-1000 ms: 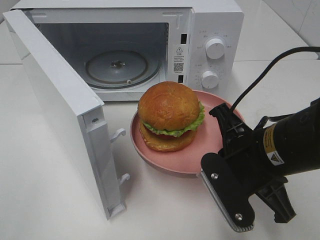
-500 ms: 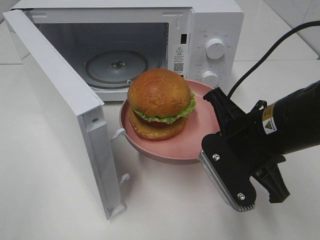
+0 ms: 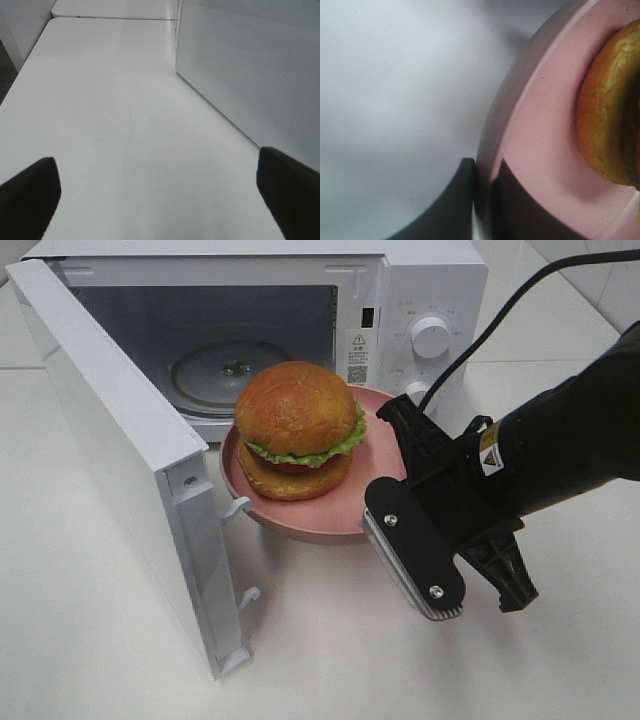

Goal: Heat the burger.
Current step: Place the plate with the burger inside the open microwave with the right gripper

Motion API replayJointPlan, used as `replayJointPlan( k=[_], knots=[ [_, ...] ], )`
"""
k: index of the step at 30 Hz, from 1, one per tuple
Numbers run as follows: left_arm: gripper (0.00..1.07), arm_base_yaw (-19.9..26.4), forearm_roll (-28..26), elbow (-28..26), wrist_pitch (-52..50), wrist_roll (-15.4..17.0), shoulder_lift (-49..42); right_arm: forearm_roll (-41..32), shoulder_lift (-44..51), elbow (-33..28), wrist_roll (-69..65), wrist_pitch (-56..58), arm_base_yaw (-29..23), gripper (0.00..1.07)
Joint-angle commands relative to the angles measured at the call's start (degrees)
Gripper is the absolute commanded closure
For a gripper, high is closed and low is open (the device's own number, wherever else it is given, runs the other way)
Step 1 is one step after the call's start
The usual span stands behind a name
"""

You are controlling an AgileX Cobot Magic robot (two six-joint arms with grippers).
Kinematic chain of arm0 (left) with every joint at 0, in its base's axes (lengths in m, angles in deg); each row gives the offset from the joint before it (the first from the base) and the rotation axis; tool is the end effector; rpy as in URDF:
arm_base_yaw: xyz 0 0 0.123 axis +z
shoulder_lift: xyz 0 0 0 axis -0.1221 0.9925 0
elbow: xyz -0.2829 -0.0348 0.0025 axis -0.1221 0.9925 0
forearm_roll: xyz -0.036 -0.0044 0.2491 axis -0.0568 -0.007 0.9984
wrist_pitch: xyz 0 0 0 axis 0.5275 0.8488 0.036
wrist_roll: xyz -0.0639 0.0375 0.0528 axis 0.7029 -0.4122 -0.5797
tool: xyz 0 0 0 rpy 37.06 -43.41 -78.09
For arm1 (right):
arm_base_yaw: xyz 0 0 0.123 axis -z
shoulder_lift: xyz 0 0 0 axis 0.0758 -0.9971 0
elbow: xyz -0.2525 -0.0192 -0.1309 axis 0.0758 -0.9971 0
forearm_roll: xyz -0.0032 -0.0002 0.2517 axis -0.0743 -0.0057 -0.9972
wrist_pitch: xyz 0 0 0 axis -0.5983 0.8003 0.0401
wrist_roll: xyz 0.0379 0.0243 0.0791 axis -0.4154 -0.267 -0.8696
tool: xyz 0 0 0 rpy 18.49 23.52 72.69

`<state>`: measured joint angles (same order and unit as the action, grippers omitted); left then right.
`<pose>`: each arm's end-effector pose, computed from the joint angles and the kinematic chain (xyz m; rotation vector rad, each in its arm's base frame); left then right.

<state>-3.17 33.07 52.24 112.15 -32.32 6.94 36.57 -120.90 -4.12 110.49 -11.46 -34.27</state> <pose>-0.0053 -0.0084 0.2790 -0.0217 2.0217 -0.0533 0.2194 0.1732 0.1923 -2.2147 1.2457 -0.3354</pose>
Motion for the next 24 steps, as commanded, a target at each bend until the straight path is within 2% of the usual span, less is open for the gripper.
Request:
replayJointPlan(
  k=[1,24],
  knots=[
    [0.07,0.06,-0.23,0.17,-0.74,0.06,-1.09,-0.11,-1.95,3.95,0.0,-3.5,0.29,1.07],
    [0.07,0.06,-0.23,0.17,-0.74,0.06,-1.09,-0.11,-13.75,16.79,-0.57,-3.27,0.29,1.07]
  ],
)
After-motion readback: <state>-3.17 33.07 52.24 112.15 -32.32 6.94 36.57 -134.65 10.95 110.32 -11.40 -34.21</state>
